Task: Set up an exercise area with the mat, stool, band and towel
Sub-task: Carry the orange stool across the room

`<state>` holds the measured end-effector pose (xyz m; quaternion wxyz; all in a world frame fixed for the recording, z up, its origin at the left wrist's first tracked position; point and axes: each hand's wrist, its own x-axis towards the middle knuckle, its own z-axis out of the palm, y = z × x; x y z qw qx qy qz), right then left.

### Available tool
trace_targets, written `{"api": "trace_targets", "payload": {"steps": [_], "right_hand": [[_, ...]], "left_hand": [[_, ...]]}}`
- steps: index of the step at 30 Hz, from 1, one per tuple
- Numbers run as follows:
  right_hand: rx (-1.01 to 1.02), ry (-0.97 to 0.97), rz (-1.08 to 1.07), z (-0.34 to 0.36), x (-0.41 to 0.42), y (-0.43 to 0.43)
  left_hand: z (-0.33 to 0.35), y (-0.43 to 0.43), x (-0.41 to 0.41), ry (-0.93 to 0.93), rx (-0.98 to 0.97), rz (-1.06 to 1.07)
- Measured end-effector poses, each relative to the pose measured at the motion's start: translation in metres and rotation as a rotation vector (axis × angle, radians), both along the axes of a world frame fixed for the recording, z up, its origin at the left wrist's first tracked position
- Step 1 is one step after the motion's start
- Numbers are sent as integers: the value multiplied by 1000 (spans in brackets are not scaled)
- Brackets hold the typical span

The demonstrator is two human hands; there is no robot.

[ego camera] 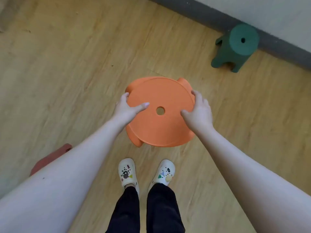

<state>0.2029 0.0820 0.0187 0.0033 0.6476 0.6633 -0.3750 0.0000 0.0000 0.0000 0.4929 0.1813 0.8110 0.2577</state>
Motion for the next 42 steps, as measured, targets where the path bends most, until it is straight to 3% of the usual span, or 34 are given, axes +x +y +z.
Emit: {"api": "trace_targets", "payload": {"steps": [8, 21, 27, 34, 42], "right_hand": [[-207, 24, -212, -49, 16, 9], [-520, 376, -533, -77, 19, 37], [-432, 453, -598, -26, 31, 21], [-188, 611, -750, 93, 55, -22], [88, 730, -988, 223, 97, -90]], "left_hand": [[-45, 0, -3, -106, -45, 133], [-53, 12, -15, -197, -55, 256], [-4, 10, -6, -108, 20, 201], [103, 3, 17, -23, 188, 28], [238, -4, 56, -87, 366, -207]]}}
